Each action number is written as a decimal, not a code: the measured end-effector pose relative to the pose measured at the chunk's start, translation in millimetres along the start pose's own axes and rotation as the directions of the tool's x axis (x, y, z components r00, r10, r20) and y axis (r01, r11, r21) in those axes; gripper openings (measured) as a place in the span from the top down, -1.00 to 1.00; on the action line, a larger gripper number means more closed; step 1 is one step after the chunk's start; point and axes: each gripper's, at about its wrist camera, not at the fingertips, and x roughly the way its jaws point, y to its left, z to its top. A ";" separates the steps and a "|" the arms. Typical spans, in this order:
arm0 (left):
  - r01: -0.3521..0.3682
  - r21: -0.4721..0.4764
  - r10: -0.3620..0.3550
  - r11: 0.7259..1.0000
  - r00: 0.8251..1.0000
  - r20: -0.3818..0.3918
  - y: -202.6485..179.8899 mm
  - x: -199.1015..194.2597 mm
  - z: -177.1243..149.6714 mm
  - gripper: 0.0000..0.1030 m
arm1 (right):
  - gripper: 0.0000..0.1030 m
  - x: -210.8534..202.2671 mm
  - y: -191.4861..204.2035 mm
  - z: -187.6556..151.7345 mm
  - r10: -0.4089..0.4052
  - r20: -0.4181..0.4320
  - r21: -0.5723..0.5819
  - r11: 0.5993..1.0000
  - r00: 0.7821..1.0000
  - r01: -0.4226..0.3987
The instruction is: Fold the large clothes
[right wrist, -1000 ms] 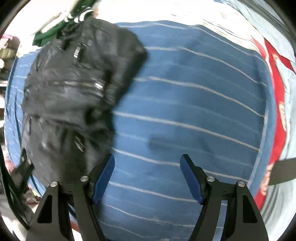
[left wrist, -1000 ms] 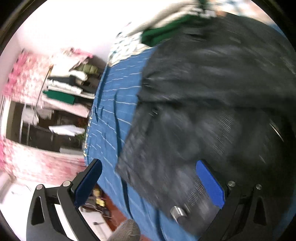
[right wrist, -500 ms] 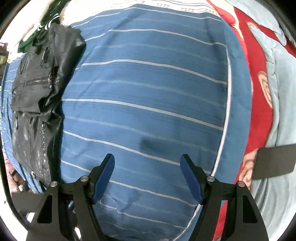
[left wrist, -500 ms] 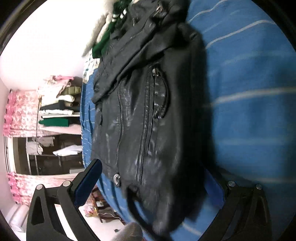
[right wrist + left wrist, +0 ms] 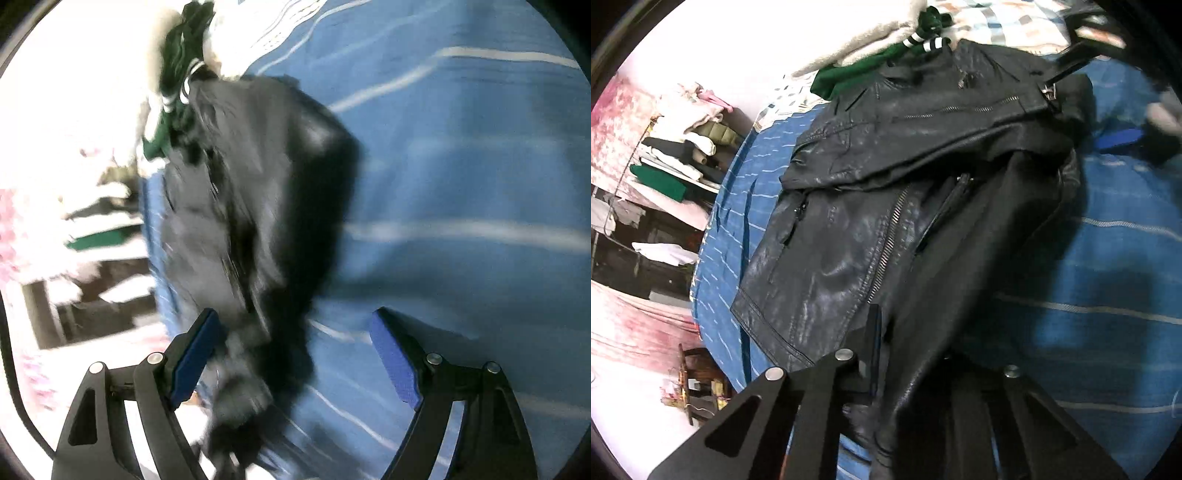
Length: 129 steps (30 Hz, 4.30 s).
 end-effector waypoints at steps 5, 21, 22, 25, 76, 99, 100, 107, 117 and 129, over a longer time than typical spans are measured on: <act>0.071 -0.017 -0.071 0.997 0.997 0.000 15.6 -6.6 3.6 0.84 | 0.33 26.9 23.2 22.6 -0.002 0.033 0.064 0.998 0.999 0.000; 0.382 -0.473 -0.448 0.794 0.894 -0.031 248.2 70.9 41.7 0.71 | 0.42 75.5 340.2 14.3 -0.295 0.073 -0.233 0.924 0.953 0.304; 0.388 -0.496 -0.458 0.777 0.889 -0.021 258.2 79.6 40.1 0.70 | 0.42 98.6 359.3 17.7 -0.321 0.068 -0.248 0.912 0.945 0.327; 0.406 -0.569 -0.498 0.715 0.867 -0.007 292.7 124.5 34.1 0.56 | 0.41 156.8 394.1 23.9 -0.387 0.050 -0.276 0.880 0.921 0.385; 0.073 -0.570 -0.188 0.819 0.971 -0.147 329.8 182.1 -25.9 -1.00 | 0.59 -65.7 52.7 -61.5 -0.126 0.304 0.313 0.949 0.944 0.026; -0.074 -0.512 -0.057 0.856 0.970 -0.236 314.9 221.4 -28.3 -1.00 | 0.06 -121.9 100.8 -139.6 -0.517 0.231 -0.025 0.844 0.824 0.536; -0.065 -0.517 -0.054 0.854 0.976 -0.212 314.6 208.7 -19.5 -1.00 | 0.13 -103.8 115.2 -122.7 -0.505 0.237 -0.083 0.840 0.830 0.535; 0.014 -0.442 -0.078 0.897 0.989 -0.127 276.8 155.5 34.8 -1.00 | 0.43 3.7 96.7 -23.1 -0.591 0.114 -0.066 0.798 0.799 0.599; 0.094 -0.357 -0.156 0.929 0.976 -0.149 217.2 143.1 57.8 -1.00 | 0.38 -24.7 167.3 -66.7 -0.428 0.042 -0.211 0.879 0.903 0.427; 0.153 -0.309 -0.199 0.939 0.972 -0.123 186.4 116.6 78.6 -1.00 | 0.33 8.7 170.8 -48.2 -0.381 0.041 -0.210 0.901 0.924 0.381</act>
